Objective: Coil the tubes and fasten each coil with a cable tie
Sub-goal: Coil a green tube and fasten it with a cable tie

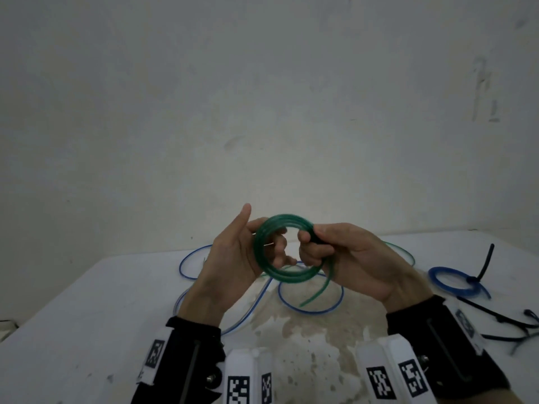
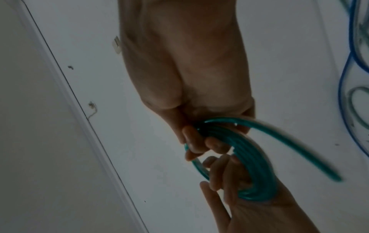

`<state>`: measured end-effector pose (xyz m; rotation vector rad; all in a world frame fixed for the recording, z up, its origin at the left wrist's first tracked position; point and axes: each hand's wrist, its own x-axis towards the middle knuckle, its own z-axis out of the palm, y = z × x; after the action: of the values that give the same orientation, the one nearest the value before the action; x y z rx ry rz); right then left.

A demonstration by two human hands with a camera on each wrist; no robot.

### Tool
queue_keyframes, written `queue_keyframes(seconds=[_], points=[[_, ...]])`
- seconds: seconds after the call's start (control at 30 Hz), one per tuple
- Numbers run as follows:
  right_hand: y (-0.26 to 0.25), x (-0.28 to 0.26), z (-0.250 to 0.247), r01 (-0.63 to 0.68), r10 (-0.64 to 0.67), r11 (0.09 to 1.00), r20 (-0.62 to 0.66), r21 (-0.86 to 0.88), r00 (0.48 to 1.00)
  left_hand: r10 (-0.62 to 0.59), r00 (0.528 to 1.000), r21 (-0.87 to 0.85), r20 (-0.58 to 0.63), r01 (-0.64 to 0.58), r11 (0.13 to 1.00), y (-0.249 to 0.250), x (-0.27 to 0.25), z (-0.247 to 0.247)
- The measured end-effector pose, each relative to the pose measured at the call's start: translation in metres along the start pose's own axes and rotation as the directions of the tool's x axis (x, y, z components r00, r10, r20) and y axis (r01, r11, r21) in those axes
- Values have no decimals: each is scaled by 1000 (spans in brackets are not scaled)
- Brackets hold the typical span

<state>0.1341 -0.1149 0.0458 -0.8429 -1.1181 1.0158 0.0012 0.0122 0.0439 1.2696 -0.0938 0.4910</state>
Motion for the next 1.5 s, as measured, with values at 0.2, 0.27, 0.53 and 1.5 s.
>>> queue_keyframes(seconds=[0.2, 0.27, 0.53, 1.5], points=[[0, -4, 0, -133, 151, 972, 83, -193, 985, -253, 967, 317, 31, 231, 920, 5, -6, -1], [-1, -4, 1, -140, 153, 968, 46, -209, 987, -251, 968, 346, 9, 233, 909, 5, -7, 3], [2, 1, 5, -59, 58, 998, -43, -30, 997, -18, 989, 217, -148, 50, 975, 7, -3, 14], [4, 2, 16, 45, -36, 997, -146, 58, 989, 124, 966, -55, -226, -140, 989, -10, 7, 15]])
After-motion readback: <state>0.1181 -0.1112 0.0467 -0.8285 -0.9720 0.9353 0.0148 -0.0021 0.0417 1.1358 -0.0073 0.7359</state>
